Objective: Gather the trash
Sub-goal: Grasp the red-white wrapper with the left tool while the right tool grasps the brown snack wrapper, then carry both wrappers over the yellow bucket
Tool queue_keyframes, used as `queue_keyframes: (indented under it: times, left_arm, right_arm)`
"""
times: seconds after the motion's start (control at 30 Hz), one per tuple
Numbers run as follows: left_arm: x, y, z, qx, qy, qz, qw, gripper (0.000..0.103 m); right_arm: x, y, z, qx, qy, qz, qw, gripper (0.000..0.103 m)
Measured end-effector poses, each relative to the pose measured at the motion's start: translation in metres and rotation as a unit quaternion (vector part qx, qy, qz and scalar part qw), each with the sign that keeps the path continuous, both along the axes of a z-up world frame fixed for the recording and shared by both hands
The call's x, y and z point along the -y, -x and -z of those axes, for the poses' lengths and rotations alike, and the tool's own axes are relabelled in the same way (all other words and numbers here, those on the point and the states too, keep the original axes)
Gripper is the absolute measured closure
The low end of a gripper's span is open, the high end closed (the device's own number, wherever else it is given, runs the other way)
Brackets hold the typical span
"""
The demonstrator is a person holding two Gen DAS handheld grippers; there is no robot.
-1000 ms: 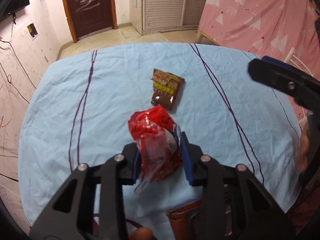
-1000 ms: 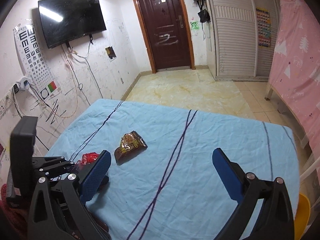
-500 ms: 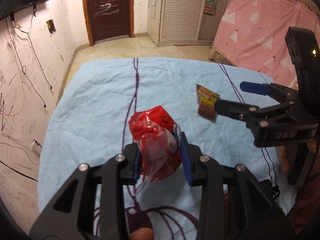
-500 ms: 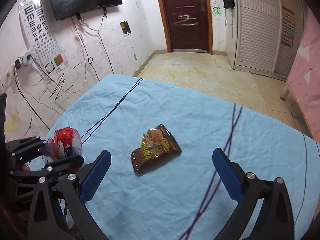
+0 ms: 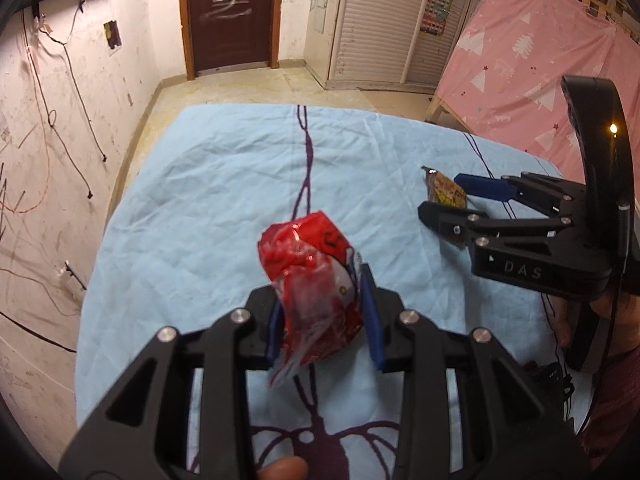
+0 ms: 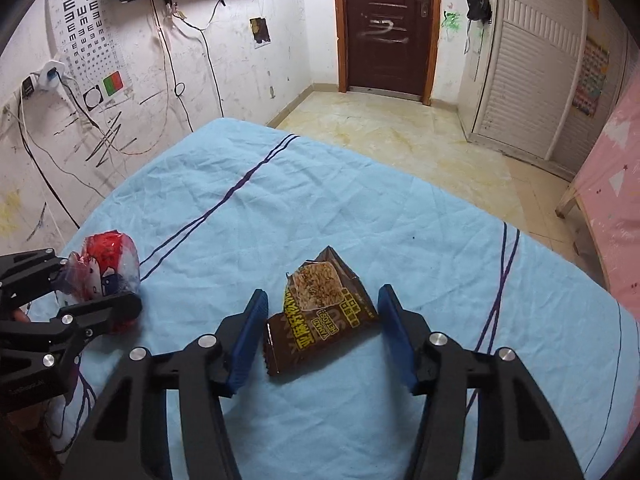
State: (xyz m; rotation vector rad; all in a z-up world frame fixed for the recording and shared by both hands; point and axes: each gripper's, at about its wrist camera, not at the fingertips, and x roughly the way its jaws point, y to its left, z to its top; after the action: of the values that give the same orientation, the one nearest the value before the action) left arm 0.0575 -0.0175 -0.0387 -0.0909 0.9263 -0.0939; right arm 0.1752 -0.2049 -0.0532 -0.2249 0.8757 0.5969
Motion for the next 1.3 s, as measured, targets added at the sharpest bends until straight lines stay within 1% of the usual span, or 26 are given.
queue_keyframes:
  times: [0.03, 0.13, 0.17, 0.2, 0.23, 0.27, 0.47, 0.53, 0.77, 0.97, 1.1, 1.3]
  left_arm:
    - [-0.001, -0.001, 0.001, -0.001, 0.001, -0.001, 1.0, 0.071]
    - [0.0, 0.0, 0.001, -0.003, 0.0, -0.001, 1.0, 0.071]
    - [0.001, 0.0, 0.001, -0.003, 0.0, 0.0, 1.0, 0.071]
    - [0.001, -0.001, 0.0, -0.003, -0.001, -0.001, 1.0, 0.071]
    - [0.001, -0.001, -0.001, -0.002, -0.003, -0.001, 1.0, 0.071]
    - [0.002, -0.001, -0.001, -0.001, -0.005, -0.002, 1.0, 0.071]
    - [0.011, 0.0, -0.007, 0.001, -0.015, -0.007, 0.9999, 0.071]
    - [0.016, 0.002, -0.01, 0.004, -0.022, -0.006, 0.9997, 0.071]
    - [0.034, 0.006, -0.021, 0.014, -0.04, -0.002, 0.9991, 0.071]
    - [0.056, 0.012, -0.032, 0.025, -0.05, 0.014, 0.9983, 0.071]
    - [0.076, 0.016, -0.041, 0.033, -0.058, 0.03, 0.9973, 0.071]
    - [0.109, 0.021, -0.051, 0.044, -0.068, 0.05, 0.9955, 0.071]
  right_arm:
    - [0.0, 0.0, 0.0, 0.004, 0.004, 0.003, 1.0, 0.062]
    - [0.002, 0.0, 0.001, 0.006, 0.004, 0.009, 1.0, 0.064]
    - [0.003, 0.001, 0.0, 0.007, 0.003, 0.011, 1.0, 0.067]
    - [0.004, 0.001, 0.0, 0.007, 0.0, 0.011, 1.0, 0.077]
    - [0.005, 0.002, -0.001, 0.009, -0.002, 0.012, 1.0, 0.081]
    - [0.008, 0.002, -0.003, 0.012, -0.003, 0.016, 1.0, 0.081]
    - [0.023, 0.005, -0.011, 0.02, -0.02, 0.035, 0.999, 0.082]
    - [0.027, 0.009, -0.017, 0.026, -0.031, 0.041, 0.998, 0.082]
    - [0.065, 0.024, -0.044, 0.052, -0.077, 0.067, 0.993, 0.082]
    - [0.109, 0.045, -0.066, 0.083, -0.114, 0.1, 0.985, 0.082]
    - [0.141, 0.061, -0.073, 0.102, -0.132, 0.129, 0.977, 0.082]
    - [0.196, 0.082, -0.076, 0.117, -0.16, 0.172, 0.965, 0.082]
